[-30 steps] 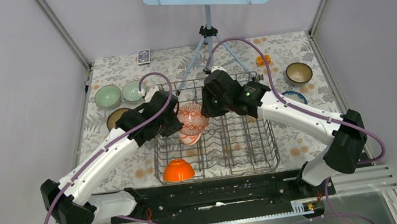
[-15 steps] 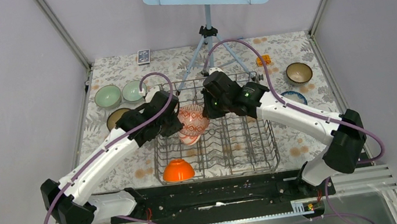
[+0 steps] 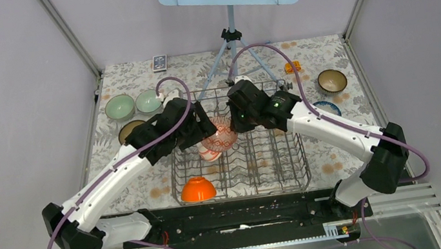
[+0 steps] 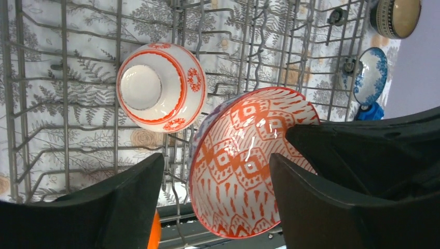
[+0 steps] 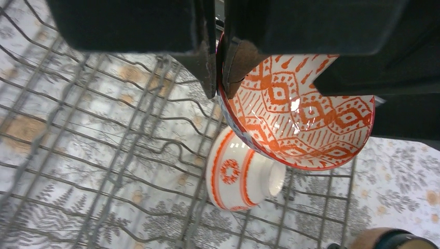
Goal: Unload the bowls from the dish rack
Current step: Place the bowl with the bowl.
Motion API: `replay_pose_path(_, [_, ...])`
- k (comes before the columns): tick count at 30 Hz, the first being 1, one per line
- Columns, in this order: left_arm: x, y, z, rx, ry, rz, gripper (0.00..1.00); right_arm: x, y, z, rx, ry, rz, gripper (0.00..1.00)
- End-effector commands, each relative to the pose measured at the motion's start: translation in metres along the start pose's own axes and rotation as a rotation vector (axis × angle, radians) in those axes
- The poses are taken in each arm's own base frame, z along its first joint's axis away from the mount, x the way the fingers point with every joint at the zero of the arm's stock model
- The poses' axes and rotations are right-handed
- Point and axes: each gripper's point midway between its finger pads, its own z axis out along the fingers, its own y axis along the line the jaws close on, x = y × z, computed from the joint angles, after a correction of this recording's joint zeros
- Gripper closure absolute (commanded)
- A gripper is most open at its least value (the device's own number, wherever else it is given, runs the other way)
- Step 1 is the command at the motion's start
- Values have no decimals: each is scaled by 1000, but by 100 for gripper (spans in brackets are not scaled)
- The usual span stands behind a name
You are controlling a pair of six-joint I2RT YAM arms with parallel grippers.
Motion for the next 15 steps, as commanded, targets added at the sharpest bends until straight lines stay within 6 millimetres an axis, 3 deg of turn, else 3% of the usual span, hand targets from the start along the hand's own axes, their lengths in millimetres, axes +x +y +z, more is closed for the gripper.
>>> replay_pose_path(1, [-13,-17,-15,98,-53,12,12,-38,-2,-50,18,-138,-48,100])
replay_pose_path(3, [-16,-16,-21,104,-74,19,2,-42,-19,-63,89,-161,-83,100])
replay_pose_path(9, [-30,-17,-45,181,-163,63,1,-47,-95,-104,277,-198,-57,100])
replay_pose_path(15, [-38,-7,-52,188,-236,90,1,-59,-196,-137,435,-288,214,100])
